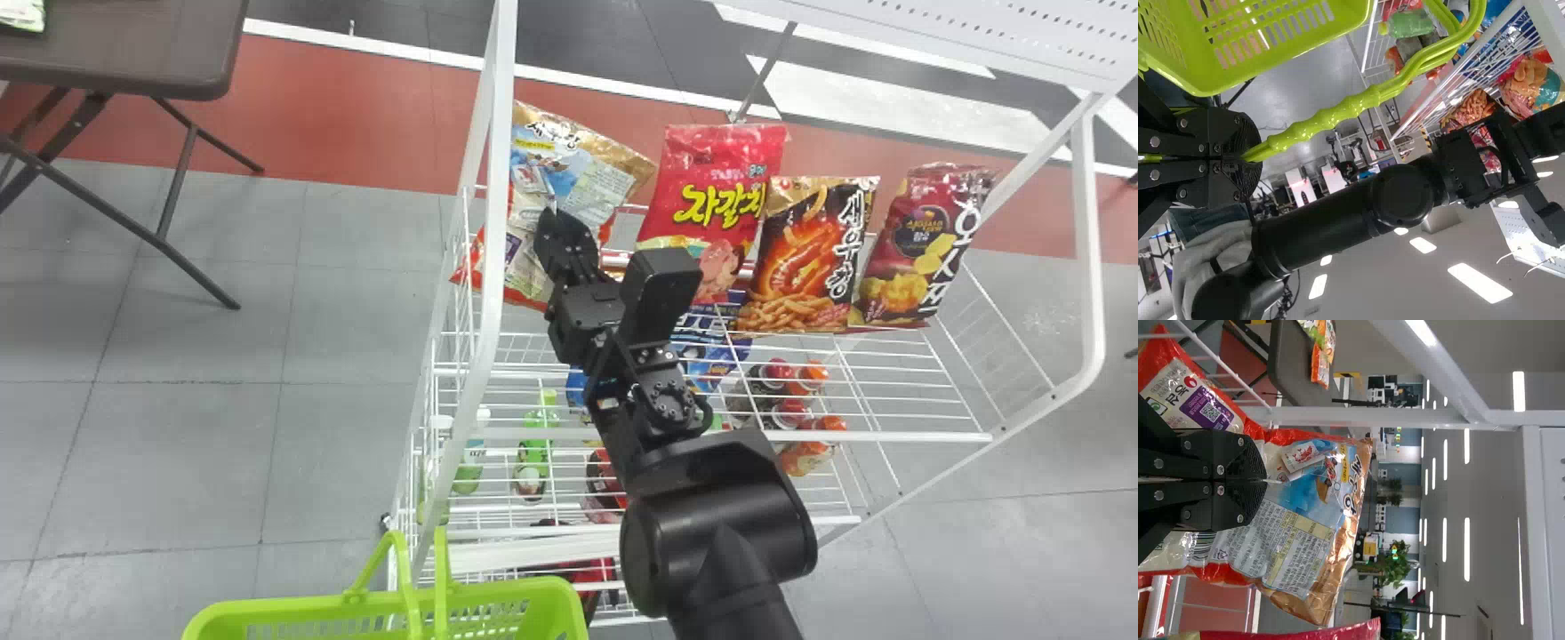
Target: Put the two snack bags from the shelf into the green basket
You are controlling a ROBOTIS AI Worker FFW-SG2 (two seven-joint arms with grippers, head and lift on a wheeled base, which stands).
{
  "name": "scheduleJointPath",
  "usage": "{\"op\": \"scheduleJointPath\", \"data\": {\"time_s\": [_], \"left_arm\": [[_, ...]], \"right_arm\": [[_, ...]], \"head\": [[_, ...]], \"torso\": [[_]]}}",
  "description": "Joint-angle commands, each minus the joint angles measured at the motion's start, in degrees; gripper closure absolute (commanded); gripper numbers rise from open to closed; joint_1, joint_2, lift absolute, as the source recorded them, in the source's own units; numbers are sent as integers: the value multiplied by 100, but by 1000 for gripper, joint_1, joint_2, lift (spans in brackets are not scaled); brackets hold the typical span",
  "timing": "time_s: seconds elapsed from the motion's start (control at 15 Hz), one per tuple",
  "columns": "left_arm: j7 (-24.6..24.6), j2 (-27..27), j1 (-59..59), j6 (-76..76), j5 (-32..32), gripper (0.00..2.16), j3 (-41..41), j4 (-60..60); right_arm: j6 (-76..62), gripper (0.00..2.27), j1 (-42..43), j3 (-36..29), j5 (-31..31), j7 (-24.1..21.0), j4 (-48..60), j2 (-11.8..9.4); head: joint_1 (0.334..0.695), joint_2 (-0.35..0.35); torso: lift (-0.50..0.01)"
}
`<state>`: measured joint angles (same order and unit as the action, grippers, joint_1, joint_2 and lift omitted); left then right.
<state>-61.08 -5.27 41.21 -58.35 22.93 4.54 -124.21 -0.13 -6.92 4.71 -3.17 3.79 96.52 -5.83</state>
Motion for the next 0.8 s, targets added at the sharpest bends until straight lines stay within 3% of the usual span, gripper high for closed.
{"op": "scheduleJointPath", "data": {"time_s": [0.0, 0.27, 0.73], "left_arm": [[0, 0, 28, 3, 1, 2108, 12, -42], [0, -27, 72, 3, -8, 2105, 64, -112], [-27, -35, 151, 20, -26, 2105, 135, -182]], "right_arm": [[-96, 2223, -213, -23, -61, 122, 262, -67], [-202, 2223, -547, -146, -289, 570, 622, -138], [-184, 2223, -1566, -603, -307, 386, 1765, -208]], "head": [[695, -344], [695, -348], [695, -350]], "torso": [[-10], [-10], [-10]]}}
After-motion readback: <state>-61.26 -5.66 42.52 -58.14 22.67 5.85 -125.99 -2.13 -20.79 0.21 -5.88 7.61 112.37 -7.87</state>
